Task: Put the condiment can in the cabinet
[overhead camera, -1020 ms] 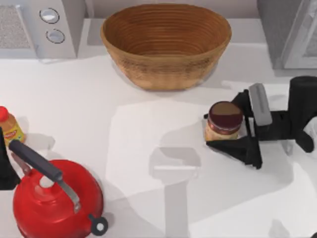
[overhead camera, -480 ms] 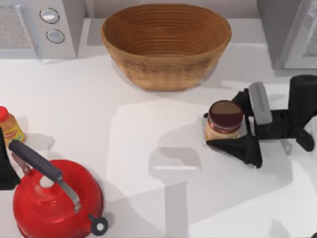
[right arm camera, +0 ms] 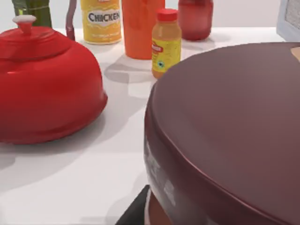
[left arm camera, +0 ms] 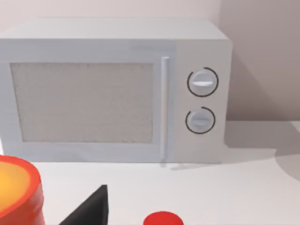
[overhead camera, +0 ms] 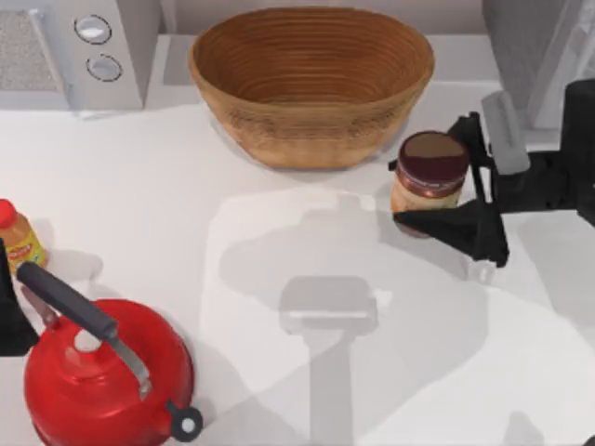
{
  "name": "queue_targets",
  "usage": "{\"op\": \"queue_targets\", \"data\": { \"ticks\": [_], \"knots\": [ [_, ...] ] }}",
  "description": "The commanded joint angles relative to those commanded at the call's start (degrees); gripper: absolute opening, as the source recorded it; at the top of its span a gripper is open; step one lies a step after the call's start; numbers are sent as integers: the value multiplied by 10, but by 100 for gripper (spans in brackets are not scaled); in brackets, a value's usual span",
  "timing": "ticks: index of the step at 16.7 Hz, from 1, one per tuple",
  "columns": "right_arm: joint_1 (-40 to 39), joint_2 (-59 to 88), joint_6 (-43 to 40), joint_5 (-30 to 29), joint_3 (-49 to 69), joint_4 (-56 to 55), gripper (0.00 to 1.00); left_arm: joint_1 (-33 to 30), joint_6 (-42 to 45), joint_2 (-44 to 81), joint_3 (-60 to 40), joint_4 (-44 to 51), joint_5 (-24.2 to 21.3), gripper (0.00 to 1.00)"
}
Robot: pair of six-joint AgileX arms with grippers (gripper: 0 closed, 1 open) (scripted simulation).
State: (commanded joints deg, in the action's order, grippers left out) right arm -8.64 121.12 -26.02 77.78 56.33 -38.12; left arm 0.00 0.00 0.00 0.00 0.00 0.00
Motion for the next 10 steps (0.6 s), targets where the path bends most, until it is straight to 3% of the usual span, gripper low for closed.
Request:
{"op": "queue_targets", "data": {
  "ticks": [6, 10],
  "knots": [
    [0, -115, 1, 2, 14, 134, 0, 0, 0, 0, 0, 0, 0, 100],
    [-1, -131, 0, 4, 20, 151, 0, 0, 0, 0, 0, 0, 0, 100]
  ]
}}
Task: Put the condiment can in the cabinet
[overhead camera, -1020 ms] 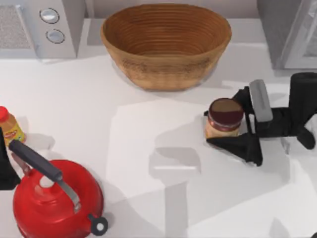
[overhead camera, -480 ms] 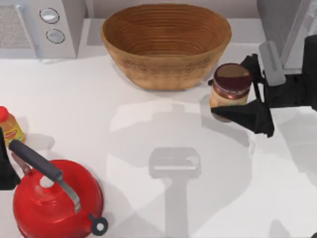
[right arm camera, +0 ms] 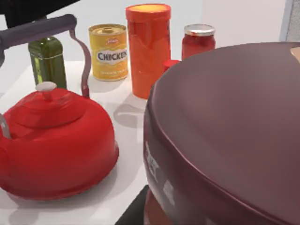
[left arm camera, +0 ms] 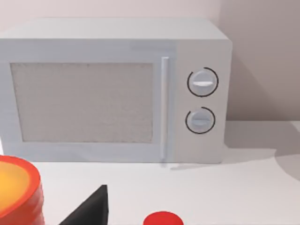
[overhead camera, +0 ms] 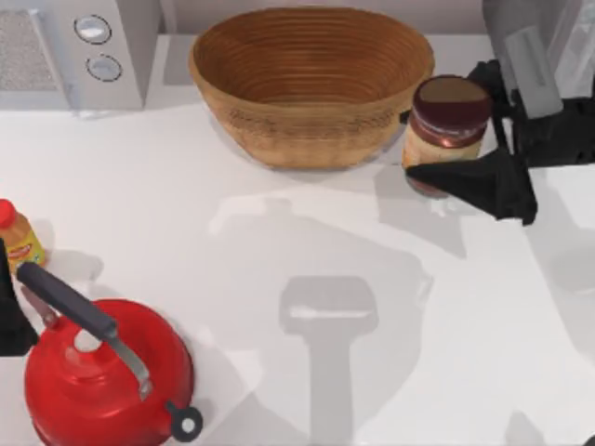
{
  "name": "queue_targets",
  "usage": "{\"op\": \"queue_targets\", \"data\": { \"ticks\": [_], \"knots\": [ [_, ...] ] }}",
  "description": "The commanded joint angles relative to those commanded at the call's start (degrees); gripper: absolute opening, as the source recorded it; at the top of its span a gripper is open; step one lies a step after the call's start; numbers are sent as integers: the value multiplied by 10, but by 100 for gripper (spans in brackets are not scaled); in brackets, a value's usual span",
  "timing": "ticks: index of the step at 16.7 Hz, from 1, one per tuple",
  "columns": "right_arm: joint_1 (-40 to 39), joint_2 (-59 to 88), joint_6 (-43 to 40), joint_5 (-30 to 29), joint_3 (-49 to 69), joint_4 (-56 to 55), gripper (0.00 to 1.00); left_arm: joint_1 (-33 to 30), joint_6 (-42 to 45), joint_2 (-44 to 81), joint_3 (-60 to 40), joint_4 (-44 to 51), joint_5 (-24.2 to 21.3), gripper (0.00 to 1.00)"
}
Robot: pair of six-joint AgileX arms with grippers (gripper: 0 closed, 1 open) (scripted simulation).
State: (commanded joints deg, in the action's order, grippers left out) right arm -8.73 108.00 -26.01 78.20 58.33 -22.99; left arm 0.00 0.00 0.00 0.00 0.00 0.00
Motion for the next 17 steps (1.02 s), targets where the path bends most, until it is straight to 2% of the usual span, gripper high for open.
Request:
{"op": "queue_targets", "data": {
  "ticks": [4, 7, 11, 15, 17],
  "knots": [
    [0, -3, 3, -4, -6, 0, 0, 0, 0, 0, 0, 0, 0, 100],
    [5, -53, 20, -48, -45, 18, 0, 0, 0, 0, 0, 0, 0, 100],
    [21, -200, 45, -160, -119, 44, 0, 0, 0, 0, 0, 0, 0, 100],
    [45, -394, 79, -308, -203, 71, 0, 0, 0, 0, 0, 0, 0, 100],
    [55, -468, 98, -363, -242, 84, 0, 0, 0, 0, 0, 0, 0, 100]
  ]
}}
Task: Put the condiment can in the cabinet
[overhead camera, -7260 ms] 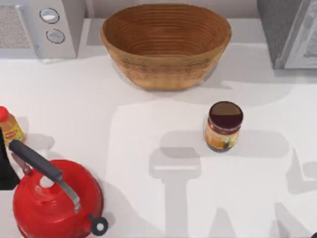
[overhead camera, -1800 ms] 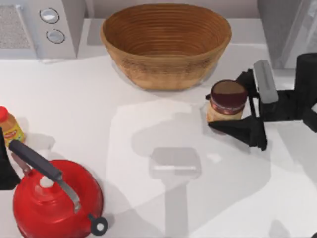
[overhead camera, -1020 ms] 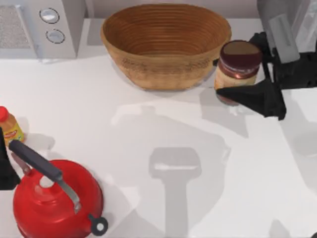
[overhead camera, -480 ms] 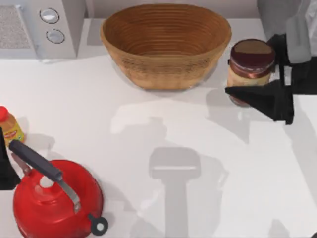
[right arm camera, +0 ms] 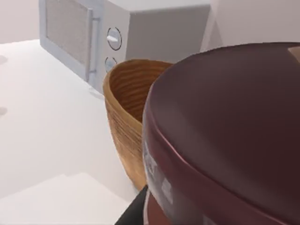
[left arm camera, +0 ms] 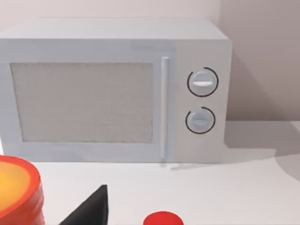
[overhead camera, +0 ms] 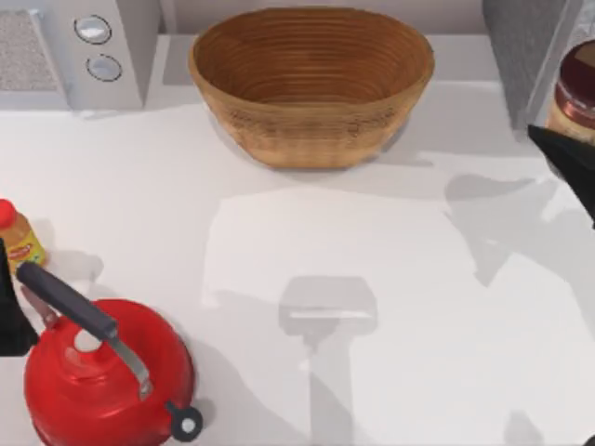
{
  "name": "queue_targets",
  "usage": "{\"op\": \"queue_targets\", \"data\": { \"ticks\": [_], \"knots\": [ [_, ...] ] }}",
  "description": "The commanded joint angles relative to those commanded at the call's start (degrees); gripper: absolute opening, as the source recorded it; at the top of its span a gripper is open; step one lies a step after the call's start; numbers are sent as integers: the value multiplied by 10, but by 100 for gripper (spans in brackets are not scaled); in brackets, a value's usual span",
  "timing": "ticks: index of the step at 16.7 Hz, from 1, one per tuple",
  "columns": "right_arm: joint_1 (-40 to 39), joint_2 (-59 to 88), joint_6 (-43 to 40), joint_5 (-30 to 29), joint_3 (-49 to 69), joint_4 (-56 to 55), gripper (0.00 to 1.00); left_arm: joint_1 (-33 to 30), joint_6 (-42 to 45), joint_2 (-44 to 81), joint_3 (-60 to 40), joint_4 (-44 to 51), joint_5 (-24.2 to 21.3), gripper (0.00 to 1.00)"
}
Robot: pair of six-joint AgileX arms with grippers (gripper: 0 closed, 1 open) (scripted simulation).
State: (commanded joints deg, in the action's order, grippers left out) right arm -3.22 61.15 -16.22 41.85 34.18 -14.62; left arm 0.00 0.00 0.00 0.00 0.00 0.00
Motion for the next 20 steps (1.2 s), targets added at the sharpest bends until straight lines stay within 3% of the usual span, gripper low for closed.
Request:
{"op": "queue_targets", "data": {
  "ticks": [4, 10, 13, 16, 20],
  "knots": [
    [14, -178, 44, -92, -67, 27, 0, 0, 0, 0, 0, 0, 0, 100],
    [19, -486, 115, -311, -232, 86, 0, 0, 0, 0, 0, 0, 0, 100],
    [24, -575, 146, -387, -307, 124, 0, 0, 0, 0, 0, 0, 0, 100],
    [32, -612, 162, -419, -342, 146, 0, 0, 0, 0, 0, 0, 0, 100],
    [32, -612, 162, -419, -342, 146, 0, 0, 0, 0, 0, 0, 0, 100]
  ]
}}
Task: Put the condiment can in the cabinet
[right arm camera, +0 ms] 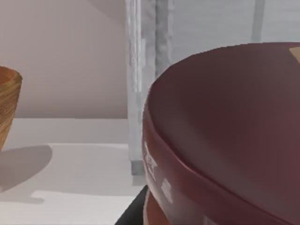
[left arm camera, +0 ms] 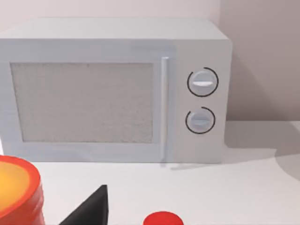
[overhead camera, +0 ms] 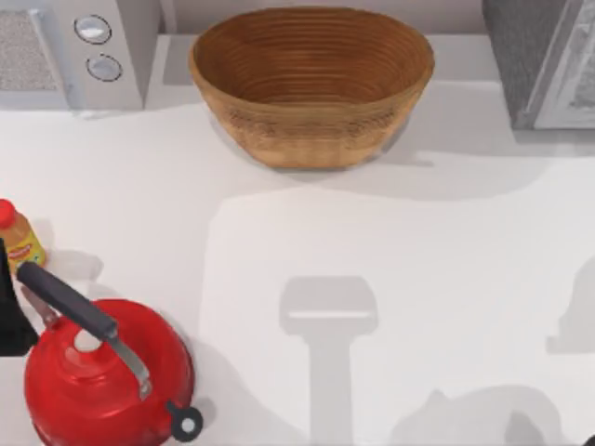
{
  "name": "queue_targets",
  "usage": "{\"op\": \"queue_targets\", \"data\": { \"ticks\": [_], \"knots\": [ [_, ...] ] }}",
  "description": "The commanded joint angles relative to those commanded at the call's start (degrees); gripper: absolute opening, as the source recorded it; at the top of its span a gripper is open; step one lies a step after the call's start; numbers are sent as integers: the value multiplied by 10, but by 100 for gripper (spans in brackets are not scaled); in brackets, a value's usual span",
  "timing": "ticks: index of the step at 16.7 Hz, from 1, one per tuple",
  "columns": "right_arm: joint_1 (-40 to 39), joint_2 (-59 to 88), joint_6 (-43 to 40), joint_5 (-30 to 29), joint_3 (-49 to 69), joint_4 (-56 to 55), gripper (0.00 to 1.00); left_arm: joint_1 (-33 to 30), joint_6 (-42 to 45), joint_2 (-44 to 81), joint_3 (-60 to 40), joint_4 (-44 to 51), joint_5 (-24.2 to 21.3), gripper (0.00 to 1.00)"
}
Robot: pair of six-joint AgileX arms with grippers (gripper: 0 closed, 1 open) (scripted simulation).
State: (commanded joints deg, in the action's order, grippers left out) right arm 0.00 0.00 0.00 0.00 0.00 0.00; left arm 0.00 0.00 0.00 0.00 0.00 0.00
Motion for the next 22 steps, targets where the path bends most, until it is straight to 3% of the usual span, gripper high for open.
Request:
{"op": "queue_targets", "data": {
  "ticks": [4, 8, 22],
  "knots": [
    [-5, 18, 0, -1, 18, 4, 0, 0, 0, 0, 0, 0, 0, 100],
    [-17, 105, 1, -15, 127, 34, 0, 0, 0, 0, 0, 0, 0, 100],
    [-78, 640, 21, -106, 875, 246, 0, 0, 0, 0, 0, 0, 0, 100]
  ]
}}
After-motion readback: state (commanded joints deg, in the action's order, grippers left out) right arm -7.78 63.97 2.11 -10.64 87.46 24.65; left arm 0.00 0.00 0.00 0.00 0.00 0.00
